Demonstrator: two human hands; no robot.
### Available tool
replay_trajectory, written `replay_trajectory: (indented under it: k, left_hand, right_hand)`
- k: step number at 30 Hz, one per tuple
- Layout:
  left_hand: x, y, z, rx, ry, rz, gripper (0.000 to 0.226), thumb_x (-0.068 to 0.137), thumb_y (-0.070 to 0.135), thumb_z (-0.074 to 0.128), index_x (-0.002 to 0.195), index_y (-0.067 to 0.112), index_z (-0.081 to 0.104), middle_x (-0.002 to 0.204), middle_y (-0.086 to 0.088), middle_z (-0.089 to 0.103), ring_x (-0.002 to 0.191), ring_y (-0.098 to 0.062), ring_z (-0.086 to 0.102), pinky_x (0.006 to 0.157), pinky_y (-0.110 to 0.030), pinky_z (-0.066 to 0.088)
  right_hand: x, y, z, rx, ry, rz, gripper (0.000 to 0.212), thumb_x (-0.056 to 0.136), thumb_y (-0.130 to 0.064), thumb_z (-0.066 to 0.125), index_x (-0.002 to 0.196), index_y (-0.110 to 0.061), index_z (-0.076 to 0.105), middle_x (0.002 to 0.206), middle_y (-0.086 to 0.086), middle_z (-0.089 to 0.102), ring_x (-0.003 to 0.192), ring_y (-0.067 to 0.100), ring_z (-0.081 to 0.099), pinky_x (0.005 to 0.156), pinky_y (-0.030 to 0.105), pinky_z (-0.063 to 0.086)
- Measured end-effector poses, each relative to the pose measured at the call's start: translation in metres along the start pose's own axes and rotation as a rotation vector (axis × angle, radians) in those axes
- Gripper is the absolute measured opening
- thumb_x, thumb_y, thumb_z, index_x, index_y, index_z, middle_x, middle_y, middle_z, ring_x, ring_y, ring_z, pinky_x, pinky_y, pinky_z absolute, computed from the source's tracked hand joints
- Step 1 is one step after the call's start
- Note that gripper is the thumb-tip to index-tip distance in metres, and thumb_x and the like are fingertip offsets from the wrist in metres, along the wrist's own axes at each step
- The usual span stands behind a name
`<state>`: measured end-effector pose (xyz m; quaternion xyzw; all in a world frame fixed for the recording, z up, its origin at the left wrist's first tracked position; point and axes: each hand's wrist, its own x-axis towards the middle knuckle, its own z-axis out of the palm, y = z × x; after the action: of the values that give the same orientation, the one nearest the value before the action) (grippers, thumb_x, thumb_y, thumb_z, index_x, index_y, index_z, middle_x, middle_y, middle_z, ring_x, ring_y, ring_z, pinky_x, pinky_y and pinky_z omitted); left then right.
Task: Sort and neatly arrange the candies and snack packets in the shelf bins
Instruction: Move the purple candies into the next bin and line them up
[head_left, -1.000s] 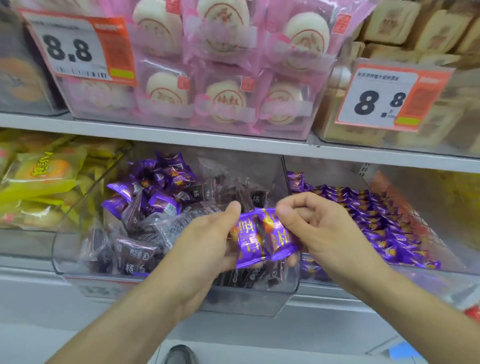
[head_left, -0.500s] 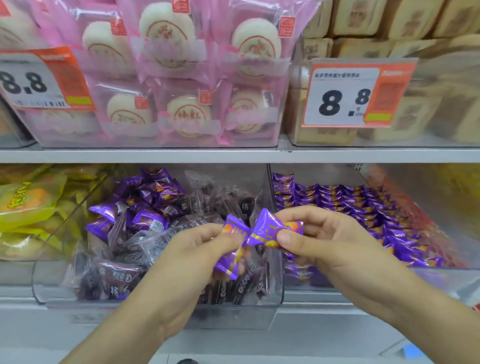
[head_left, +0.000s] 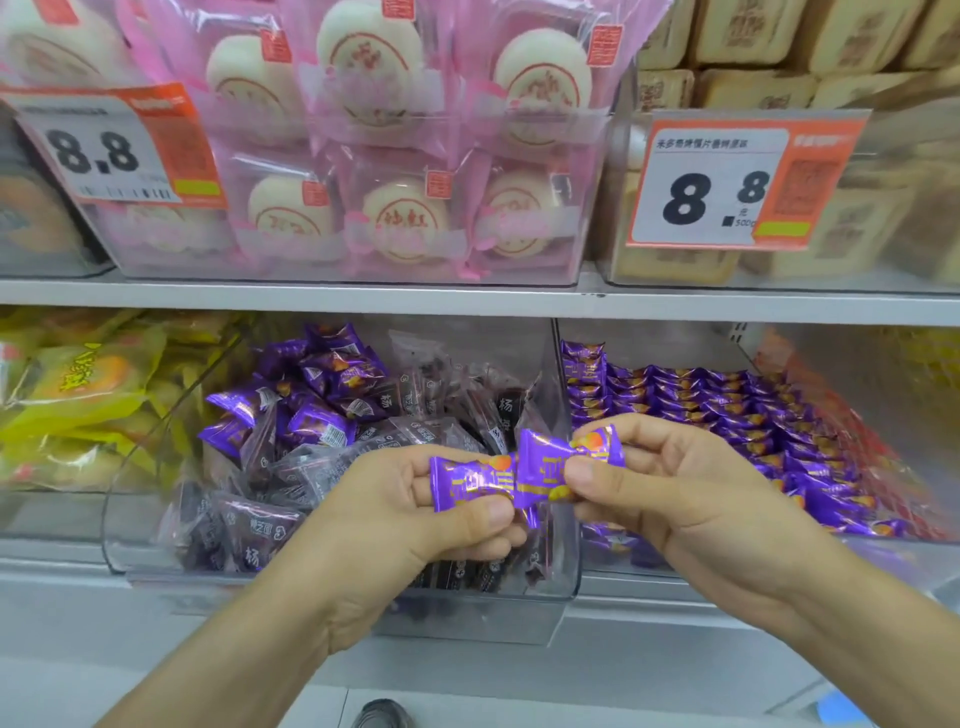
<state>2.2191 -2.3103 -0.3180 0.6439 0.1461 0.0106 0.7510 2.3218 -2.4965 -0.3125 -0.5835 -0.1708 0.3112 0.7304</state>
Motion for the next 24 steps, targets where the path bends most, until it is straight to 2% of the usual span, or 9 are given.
replay_trajectory:
  k: [3,5,7,9,11,14,16,19,24]
  left_hand:
    - [0.003,-0.004,-0.002,-0.005,0.085,0.03,0.053,0.059,-0.005,0.086,0.108,-0.004,0.065,0.097,-0.024,0.074,0.092,-0.04,0.072,0.081,-0.04,0.061]
    - [0.004,-0.004,-0.002,0.037,0.035,0.053,0.051,0.061,-0.001,0.084,0.11,0.003,0.068,0.103,-0.017,0.075,0.104,-0.038,0.068,0.094,-0.042,0.056]
    - [0.003,-0.003,0.0,-0.016,-0.072,0.045,0.046,0.068,0.001,0.074,0.113,0.005,0.069,0.109,-0.015,0.074,0.11,-0.033,0.067,0.1,-0.04,0.052]
    - [0.001,0.0,0.003,-0.094,-0.162,0.034,0.041,0.074,0.002,0.066,0.114,0.002,0.069,0.114,-0.017,0.072,0.113,-0.032,0.066,0.099,-0.038,0.053]
    - [0.0,0.003,0.006,-0.159,-0.204,0.052,0.036,0.081,0.007,0.063,0.115,-0.003,0.068,0.117,-0.018,0.07,0.114,-0.031,0.066,0.096,-0.034,0.054]
    - [-0.001,0.002,0.01,-0.13,-0.158,0.095,0.032,0.096,0.022,0.06,0.113,-0.004,0.068,0.113,-0.017,0.072,0.108,-0.026,0.069,0.09,-0.03,0.056]
    - [-0.001,0.001,0.012,-0.114,-0.142,0.094,0.04,0.095,0.027,0.051,0.112,-0.005,0.068,0.11,-0.019,0.073,0.105,-0.027,0.07,0.087,-0.031,0.057]
    - [-0.002,0.002,0.009,-0.104,-0.148,0.091,0.04,0.094,0.026,0.049,0.112,-0.005,0.068,0.109,-0.02,0.073,0.105,-0.032,0.069,0.085,-0.033,0.058]
    - [0.001,-0.004,0.004,-0.032,-0.157,0.15,0.036,0.095,0.027,0.052,0.116,0.003,0.07,0.11,-0.019,0.072,0.101,-0.032,0.071,0.086,-0.036,0.058]
  right_hand:
    - [0.001,0.003,-0.001,0.034,-0.014,0.006,0.062,0.032,-0.031,0.101,0.084,-0.007,0.077,0.091,0.024,0.073,0.073,0.028,0.073,0.063,0.024,0.058]
    - [0.001,0.004,0.002,0.009,0.004,0.009,0.063,0.035,-0.034,0.1,0.088,-0.008,0.077,0.093,0.023,0.074,0.074,0.025,0.073,0.061,0.023,0.057]
    - [0.001,0.005,0.005,-0.068,0.022,-0.001,0.056,0.048,-0.031,0.096,0.093,-0.007,0.076,0.093,0.02,0.075,0.073,0.021,0.073,0.056,0.021,0.054]
    - [0.002,0.005,0.006,-0.109,0.054,-0.023,0.05,0.054,-0.024,0.087,0.096,-0.002,0.072,0.089,0.017,0.076,0.065,0.016,0.07,0.054,0.018,0.049]
    - [0.002,0.006,0.007,-0.132,0.081,-0.076,0.048,0.051,-0.019,0.085,0.092,0.001,0.069,0.083,0.017,0.075,0.061,0.015,0.067,0.052,0.016,0.048]
    - [0.001,0.009,0.01,-0.196,0.058,-0.131,0.048,0.04,-0.037,0.097,0.074,-0.015,0.072,0.081,0.024,0.072,0.067,0.022,0.062,0.052,0.021,0.046]
    - [0.001,0.013,0.01,-0.257,0.064,-0.149,0.056,0.032,-0.054,0.097,0.07,-0.021,0.071,0.083,0.028,0.069,0.068,0.024,0.054,0.052,0.029,0.04]
    - [-0.001,0.014,0.011,-0.325,0.075,-0.203,0.066,0.03,-0.059,0.094,0.08,-0.023,0.07,0.085,0.013,0.072,0.069,0.023,0.056,0.056,0.034,0.045]
    - [-0.003,0.008,0.007,-0.312,-0.02,-0.134,0.091,0.032,-0.062,0.093,0.108,-0.021,0.066,0.098,0.005,0.075,0.084,0.025,0.069,0.063,0.023,0.055]
